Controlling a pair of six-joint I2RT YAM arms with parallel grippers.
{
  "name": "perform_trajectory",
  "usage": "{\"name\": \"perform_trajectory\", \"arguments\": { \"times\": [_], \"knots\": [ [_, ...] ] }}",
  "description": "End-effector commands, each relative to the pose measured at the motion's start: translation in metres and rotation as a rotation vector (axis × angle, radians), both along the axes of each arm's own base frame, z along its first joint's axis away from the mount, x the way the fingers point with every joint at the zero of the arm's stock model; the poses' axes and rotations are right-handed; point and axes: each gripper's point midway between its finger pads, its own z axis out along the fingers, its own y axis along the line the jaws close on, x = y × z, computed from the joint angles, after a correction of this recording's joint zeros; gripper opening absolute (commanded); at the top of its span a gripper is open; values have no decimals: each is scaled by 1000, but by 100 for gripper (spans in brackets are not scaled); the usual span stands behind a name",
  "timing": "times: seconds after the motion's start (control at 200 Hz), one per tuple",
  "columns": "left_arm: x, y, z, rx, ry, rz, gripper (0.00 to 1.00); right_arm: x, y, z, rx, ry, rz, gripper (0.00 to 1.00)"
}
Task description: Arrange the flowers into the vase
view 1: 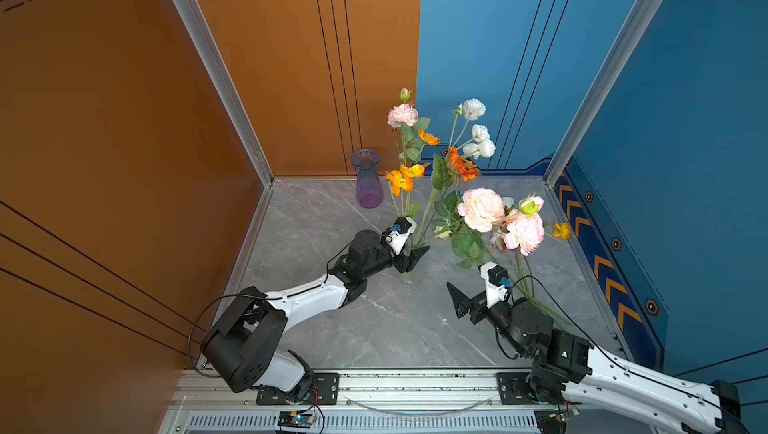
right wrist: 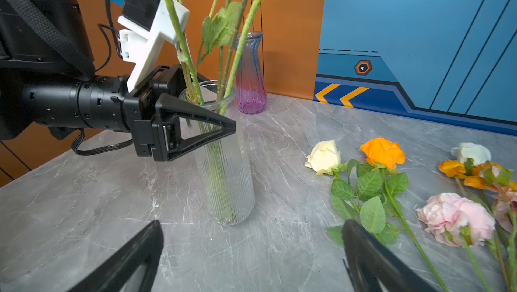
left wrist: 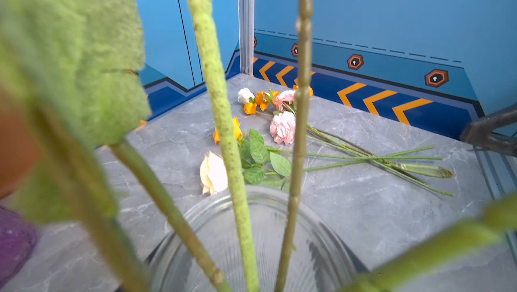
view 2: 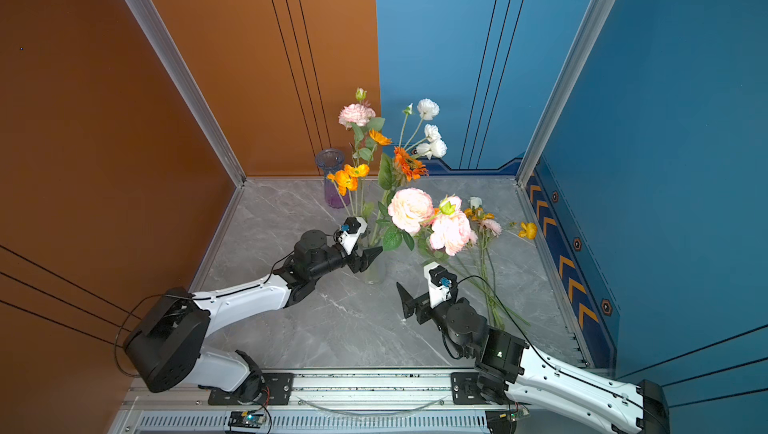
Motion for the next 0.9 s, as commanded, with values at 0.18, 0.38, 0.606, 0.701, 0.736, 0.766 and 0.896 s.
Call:
{"name": "perform_trajectory", "arguments": {
  "times": [0.18, 0.38, 0.606, 0.701, 0.736, 0.766, 0.896],
  "knots": [
    [26, -7, 97, -140, -239, 9, 32, 3, -3, 29, 6, -30, 53, 100],
    [56, -11, 132, -162, -320, 39, 31, 25, -13, 44, 46, 56, 16, 100],
    [91, -20, 148, -158, -376, 68, 30, 53, -8, 64, 99, 206, 37, 100],
    [107, -26, 151, -143, -395, 79, 30, 62, -3, 72, 105, 232, 63, 100],
    [113, -27, 151, -138, -401, 86, 30, 65, -4, 72, 102, 244, 57, 100],
    [119, -29, 151, -135, -407, 91, 30, 68, -3, 73, 100, 254, 59, 100],
    [148, -33, 143, -121, -411, 128, 30, 77, -2, 71, 95, 285, 58, 100]
  ]
}}
